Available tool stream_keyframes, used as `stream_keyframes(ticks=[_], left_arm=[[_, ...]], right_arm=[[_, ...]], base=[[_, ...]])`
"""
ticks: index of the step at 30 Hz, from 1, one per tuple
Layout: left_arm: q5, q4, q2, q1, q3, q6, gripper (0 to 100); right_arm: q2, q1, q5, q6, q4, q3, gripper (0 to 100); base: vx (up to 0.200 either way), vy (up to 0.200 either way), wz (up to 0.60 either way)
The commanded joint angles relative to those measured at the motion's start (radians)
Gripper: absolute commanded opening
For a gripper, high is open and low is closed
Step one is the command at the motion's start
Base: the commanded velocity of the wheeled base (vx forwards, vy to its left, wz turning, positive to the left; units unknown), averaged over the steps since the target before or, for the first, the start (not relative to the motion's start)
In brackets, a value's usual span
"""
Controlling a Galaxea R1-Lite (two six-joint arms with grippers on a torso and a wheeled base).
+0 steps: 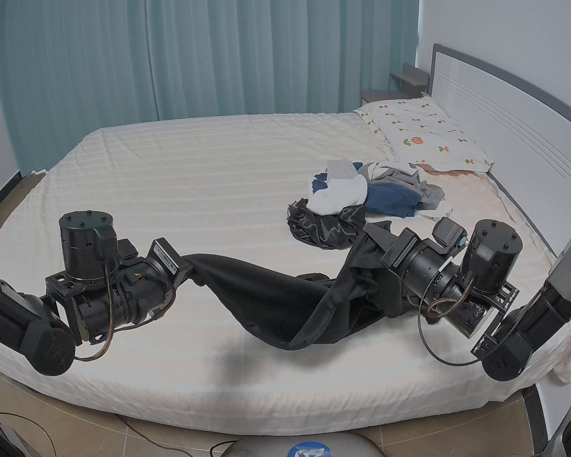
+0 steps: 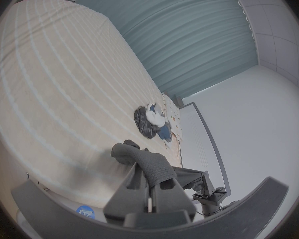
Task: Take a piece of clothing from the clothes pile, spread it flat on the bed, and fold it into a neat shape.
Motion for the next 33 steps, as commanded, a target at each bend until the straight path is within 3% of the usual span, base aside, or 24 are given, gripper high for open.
stream_keyframes(ticks=[1, 8, 33], left_arm=[[0.000, -0.015, -0.009, 0.014, -0.003, 0.000, 0], [0.034, -0.027, -0.009, 0.011, 0.008, 0.008, 0], [0.035, -0.026, -0.023, 0.014, 0.011, 0.009, 0]], right_arm=[[0.014, 0.000, -0.007, -0.005, -0.038, -0.002, 0], [0.016, 0.003, 0.001, -0.032, -0.062, -0.002, 0], [0.011, 0.011, 0.007, -0.026, -0.077, -0.033, 0]], base=[[0.000, 0.200, 0.00], [0.000, 0.200, 0.00], [0.000, 0.200, 0.00]])
